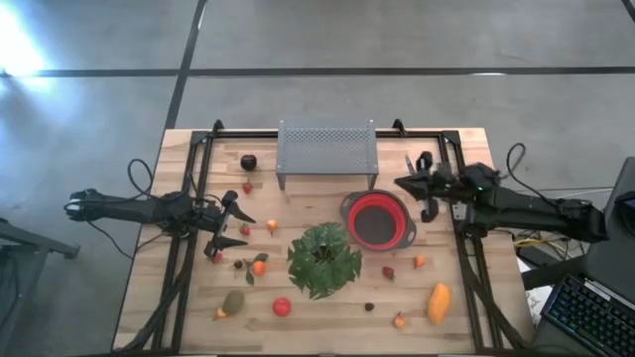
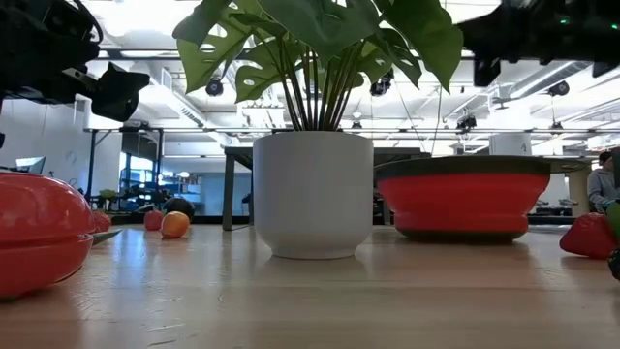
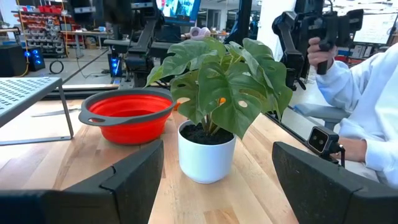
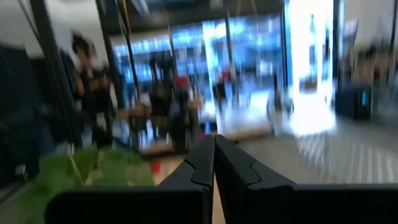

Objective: Pick & Place Fruit
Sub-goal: Put the red strainer bowl on the shelf

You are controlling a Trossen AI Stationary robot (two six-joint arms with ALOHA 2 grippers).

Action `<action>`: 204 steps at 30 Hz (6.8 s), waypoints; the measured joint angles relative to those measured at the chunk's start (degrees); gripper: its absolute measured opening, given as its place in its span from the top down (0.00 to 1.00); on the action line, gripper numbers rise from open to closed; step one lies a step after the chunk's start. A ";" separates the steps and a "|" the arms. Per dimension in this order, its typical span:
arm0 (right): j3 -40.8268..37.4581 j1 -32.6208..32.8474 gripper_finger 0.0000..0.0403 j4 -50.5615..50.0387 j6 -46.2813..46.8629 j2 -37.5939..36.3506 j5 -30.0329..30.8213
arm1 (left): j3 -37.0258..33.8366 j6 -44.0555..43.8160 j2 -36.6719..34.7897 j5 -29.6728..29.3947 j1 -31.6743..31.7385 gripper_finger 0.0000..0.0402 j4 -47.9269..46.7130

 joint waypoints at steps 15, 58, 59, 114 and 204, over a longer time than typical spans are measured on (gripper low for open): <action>23.76 0.13 0.92 -60.46 12.39 9.08 19.74 | 0.00 0.01 -0.01 0.01 0.00 0.24 -0.02; 23.48 0.13 0.43 -68.53 20.47 28.03 16.36 | 0.00 0.00 0.00 0.02 -0.01 0.24 -0.02; 23.48 0.13 0.42 -68.48 20.46 28.34 15.92 | 0.00 0.00 0.00 0.02 -0.02 0.24 0.00; 25.80 0.13 0.96 -68.35 15.31 28.43 2.73 | 0.00 0.01 -0.01 0.02 -0.01 0.24 -0.01; 101.90 -36.28 0.89 -98.45 -8.54 83.29 -16.46 | 0.00 0.01 -0.02 0.01 -0.01 0.24 0.00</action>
